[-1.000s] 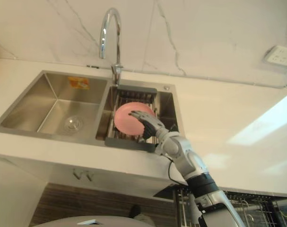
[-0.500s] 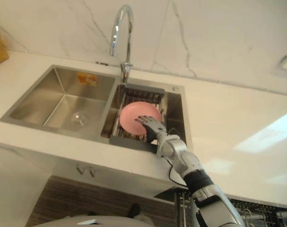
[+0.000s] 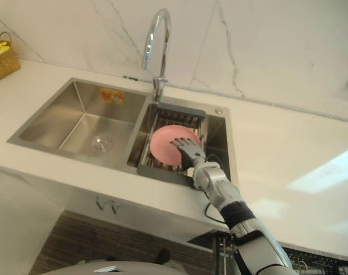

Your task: Walk over to the sink, pick up the cup, carry it to the dishwasher, place the cup inside the dishwasher, then close the dishwasher door

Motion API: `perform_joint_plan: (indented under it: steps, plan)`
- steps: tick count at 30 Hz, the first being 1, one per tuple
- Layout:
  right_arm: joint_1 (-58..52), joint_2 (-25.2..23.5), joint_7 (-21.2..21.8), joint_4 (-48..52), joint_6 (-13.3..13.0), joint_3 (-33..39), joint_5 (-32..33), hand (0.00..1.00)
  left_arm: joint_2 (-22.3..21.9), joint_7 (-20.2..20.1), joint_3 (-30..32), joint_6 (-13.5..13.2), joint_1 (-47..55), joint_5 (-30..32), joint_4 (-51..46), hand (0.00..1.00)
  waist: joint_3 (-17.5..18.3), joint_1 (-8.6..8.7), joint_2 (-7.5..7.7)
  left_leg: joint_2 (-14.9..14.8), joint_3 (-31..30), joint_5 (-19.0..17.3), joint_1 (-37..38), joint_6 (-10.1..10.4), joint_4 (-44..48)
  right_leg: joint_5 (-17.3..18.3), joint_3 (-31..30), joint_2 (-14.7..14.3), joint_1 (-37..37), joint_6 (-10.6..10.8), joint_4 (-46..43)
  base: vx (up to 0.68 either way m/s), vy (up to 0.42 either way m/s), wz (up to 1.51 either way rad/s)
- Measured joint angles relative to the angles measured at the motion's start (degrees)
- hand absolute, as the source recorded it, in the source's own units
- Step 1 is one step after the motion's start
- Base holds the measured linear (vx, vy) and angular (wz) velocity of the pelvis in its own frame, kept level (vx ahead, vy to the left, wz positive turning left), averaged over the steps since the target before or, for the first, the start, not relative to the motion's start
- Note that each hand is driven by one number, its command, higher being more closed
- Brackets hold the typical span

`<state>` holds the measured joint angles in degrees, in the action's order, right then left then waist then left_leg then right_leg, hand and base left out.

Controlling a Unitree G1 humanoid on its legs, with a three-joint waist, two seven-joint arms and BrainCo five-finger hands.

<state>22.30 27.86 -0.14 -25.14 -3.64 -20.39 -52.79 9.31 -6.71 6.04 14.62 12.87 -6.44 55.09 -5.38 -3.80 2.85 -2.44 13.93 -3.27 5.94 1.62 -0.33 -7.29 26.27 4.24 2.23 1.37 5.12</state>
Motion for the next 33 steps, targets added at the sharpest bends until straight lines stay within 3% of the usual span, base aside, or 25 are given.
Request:
perform_joint_plan:
  steps: [4,7,10,14,21,26,29,33]
  plan:
    - [0.78,-0.40,-0.72,-1.78,1.85,0.02,-2.46,1.00,0.20,0.01,-0.82,0.01,0.01,0.00,-0.35,0.00,-0.03,-0.43,-0.01,0.01,-0.05,-0.02,-0.03,0.13,0.00,0.08,0.05,0.03,0.03,0.10,0.00,0.00,0.000,0.00]
    - [1.19,-0.41,-3.69,-3.24,2.78,0.10,-6.13,1.00,0.37,0.00,-1.29,0.01,0.00,0.00,-0.42,0.00,-0.05,-0.66,-0.03,0.02,-0.40,-0.03,-0.12,0.14,-0.06,0.12,0.43,0.10,0.17,0.09,0.00,0.00,0.024,0.06]
    - [1.28,-0.36,-7.87,-4.07,2.81,0.13,-9.63,1.00,0.52,0.00,-1.70,0.00,0.00,-0.04,-0.41,0.00,-0.10,-0.57,-0.03,0.09,-1.07,-0.01,-0.13,0.17,-0.04,0.24,1.14,0.20,0.51,0.17,0.00,0.02,0.024,0.11]
    - [1.79,-0.35,-10.11,-6.08,2.80,-0.10,-12.52,1.00,0.92,-0.03,-2.12,-0.11,0.05,-0.15,-0.42,0.00,-0.25,-0.98,0.01,0.10,-1.32,-0.01,-0.18,0.18,-0.11,0.35,1.32,0.21,0.75,0.24,0.00,0.01,0.013,0.03]
    - [2.77,-0.07,-16.85,-8.61,2.59,-0.84,-12.98,1.00,1.20,-0.05,-2.85,-0.35,0.13,-0.15,-0.43,0.00,-0.27,-1.15,0.05,0.41,-1.52,-0.01,-0.50,0.16,-0.41,0.38,1.48,0.43,0.57,0.30,-0.01,0.03,0.033,0.02]
    - [3.34,1.49,-21.33,-10.28,-1.74,-1.78,-12.87,1.00,1.18,-0.05,-3.48,-0.77,0.14,-0.18,-0.54,0.00,-0.34,-1.30,0.16,0.65,-2.71,0.46,-0.29,-0.59,-0.31,0.26,2.62,0.59,0.89,0.28,-0.02,0.06,0.026,0.09]
    - [4.34,1.89,-23.95,-10.82,-4.72,-3.01,-12.69,1.00,0.84,-0.09,-3.84,-1.11,0.26,-0.16,-0.67,0.00,-0.98,-1.88,-0.73,0.75,-3.07,0.47,-0.29,-0.61,-0.32,0.26,2.71,0.63,0.90,0.29,-0.02,0.04,0.028,0.03]
    - [6.08,2.11,-24.52,-10.82,-6.56,-3.95,-12.69,1.00,0.82,-0.87,-3.82,-1.15,0.85,-0.16,-1.86,0.00,-1.40,-2.36,-0.88,0.73,-3.53,0.47,-0.28,-0.62,-0.32,0.26,2.77,0.52,0.92,0.29,-0.02,0.01,0.007,-0.01]
